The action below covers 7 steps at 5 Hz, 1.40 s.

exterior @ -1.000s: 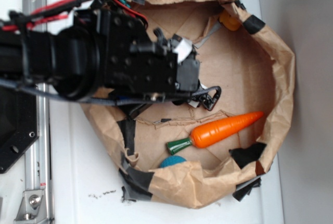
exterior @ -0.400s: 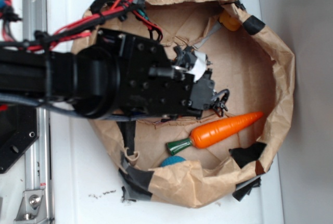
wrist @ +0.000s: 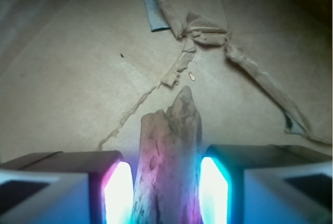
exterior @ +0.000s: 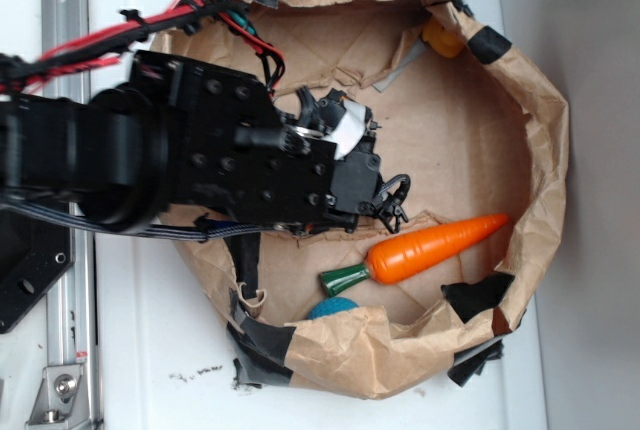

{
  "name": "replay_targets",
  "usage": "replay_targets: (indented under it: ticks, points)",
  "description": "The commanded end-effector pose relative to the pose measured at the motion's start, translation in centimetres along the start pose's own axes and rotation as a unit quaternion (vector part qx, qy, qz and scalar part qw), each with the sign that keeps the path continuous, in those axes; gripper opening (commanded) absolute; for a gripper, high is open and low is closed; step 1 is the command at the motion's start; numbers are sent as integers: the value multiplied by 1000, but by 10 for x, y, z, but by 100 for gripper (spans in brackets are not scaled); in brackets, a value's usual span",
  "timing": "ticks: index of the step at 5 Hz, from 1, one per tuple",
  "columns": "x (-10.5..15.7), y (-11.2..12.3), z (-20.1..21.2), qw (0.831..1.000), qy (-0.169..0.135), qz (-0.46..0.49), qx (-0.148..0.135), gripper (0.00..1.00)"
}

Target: Grab the wood chip.

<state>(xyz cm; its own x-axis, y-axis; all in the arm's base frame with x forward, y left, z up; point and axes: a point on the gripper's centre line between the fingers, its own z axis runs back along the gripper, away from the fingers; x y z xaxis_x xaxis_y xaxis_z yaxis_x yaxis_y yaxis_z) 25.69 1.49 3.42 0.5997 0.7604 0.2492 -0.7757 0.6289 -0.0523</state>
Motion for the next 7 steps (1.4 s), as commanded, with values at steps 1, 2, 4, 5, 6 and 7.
replay_targets:
  ticks: [1,2,4,5,6,7]
  points:
    - [61,9,76,974,-112,-142,-135,0]
    - [81,-3,122,941,-136,-272,-149,0]
    - [49,-33,120,923,-46,-364,-120,0]
    - [36,-31,108,934,-9,-349,-80,0]
    - [30,-30,104,940,4,-337,-59,0]
    - [36,-29,100,943,-11,-331,-42,0]
